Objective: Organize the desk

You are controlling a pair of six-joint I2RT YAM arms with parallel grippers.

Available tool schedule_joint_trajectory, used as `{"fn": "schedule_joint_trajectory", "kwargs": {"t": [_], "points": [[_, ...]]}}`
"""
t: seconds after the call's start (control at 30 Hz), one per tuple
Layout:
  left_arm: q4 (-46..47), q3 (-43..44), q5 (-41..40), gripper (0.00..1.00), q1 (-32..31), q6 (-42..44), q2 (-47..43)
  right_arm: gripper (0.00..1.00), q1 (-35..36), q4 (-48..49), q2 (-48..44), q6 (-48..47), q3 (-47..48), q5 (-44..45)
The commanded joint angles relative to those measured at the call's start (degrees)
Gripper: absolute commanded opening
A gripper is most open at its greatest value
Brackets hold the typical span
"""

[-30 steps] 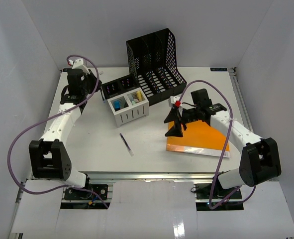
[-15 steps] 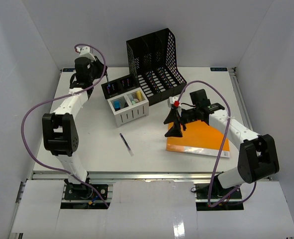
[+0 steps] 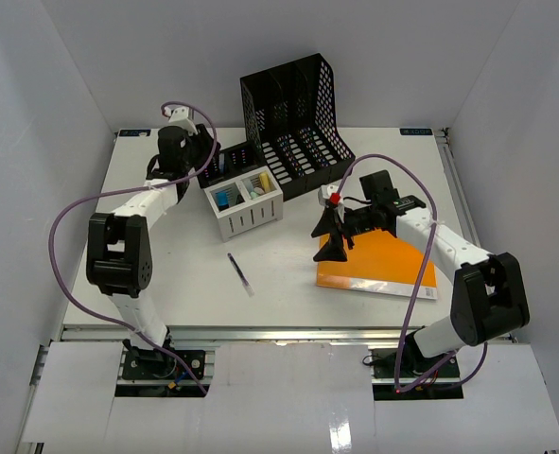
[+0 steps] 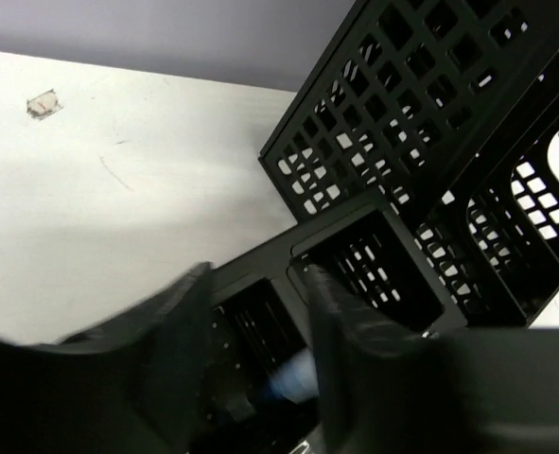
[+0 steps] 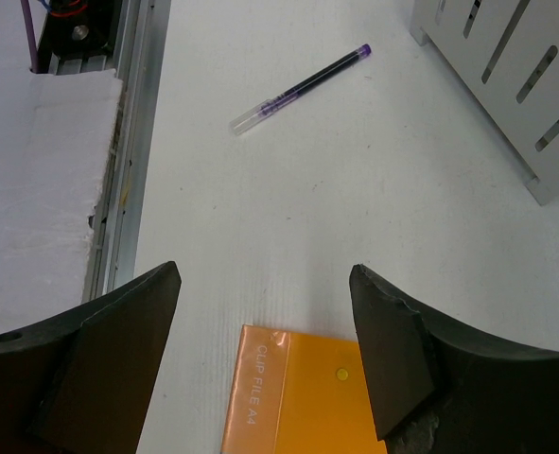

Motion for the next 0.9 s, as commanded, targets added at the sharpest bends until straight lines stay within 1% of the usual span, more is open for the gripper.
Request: {"fn": "schedule_joint_trajectory", "kwargs": {"t": [0.0,0.07,0.13,0.23,0.27,0.33,0.43,0.5,0.6,0.67,0.73,0.77,0.87], "points": [[2.3,-2.2,0.7,0.64,0.1,1.3,-7.3,0.79,0.5,-2.6,0.7,-2.1,2.0,-0.2],[2.0,-3.0,1.0,0.67,0.1,1.6,-9.5,0.78,1.7,-3.4,1.1,-2.1,2.5,0.8],[1.4,-3.9,1.4,0.7,0.1,1.7,-13.0,0.77,5.0,-2.6,2.0,0.0,3.0,4.2],[-1.9,-6.5,0.3,0.76,0.1,1.9,-20.6,0.77,13.6,3.3,3.7,7.7,3.1,16.3],[-4.8,-7.6,0.0,0.79,0.2,1.9,-23.2,0.77,16.5,5.0,4.6,9.7,3.3,20.4],[-8.2,-11.7,-1.5,0.89,0.2,2.2,-30.8,0.76,22.9,8.1,8.2,16.2,5.4,30.3],[-12.4,-21.4,-2.2,0.97,0.7,2.1,-44.0,0.8,30.9,8.9,15.4,26.4,12.2,43.7],[-16.0,-27.2,-3.3,0.98,0.8,1.6,-52.7,0.85,34.8,9.9,18.6,29.4,15.3,48.0],[-22.3,-33.1,-5.1,0.98,0.9,0.1,-63.7,0.88,40.4,15.8,20.3,36.8,15.7,56.7],[-25.8,-35.6,-5.5,0.98,0.9,-1.0,-69.4,0.89,42.5,18.1,21.9,40.0,16.7,60.6],[-28.1,-37.3,-6.0,0.98,0.9,-2.2,-73.2,0.87,43.4,18.1,24.8,42.7,18.8,63.3],[-28.9,-38.6,-6.2,0.98,0.9,-3.0,-74.9,0.85,43.8,17.4,26.3,43.1,20.2,65.1],[-29.7,-40.6,-6.4,0.98,0.9,-5.8,-79.6,0.73,44.3,16.1,30.6,44.9,23.3,71.5]]}}
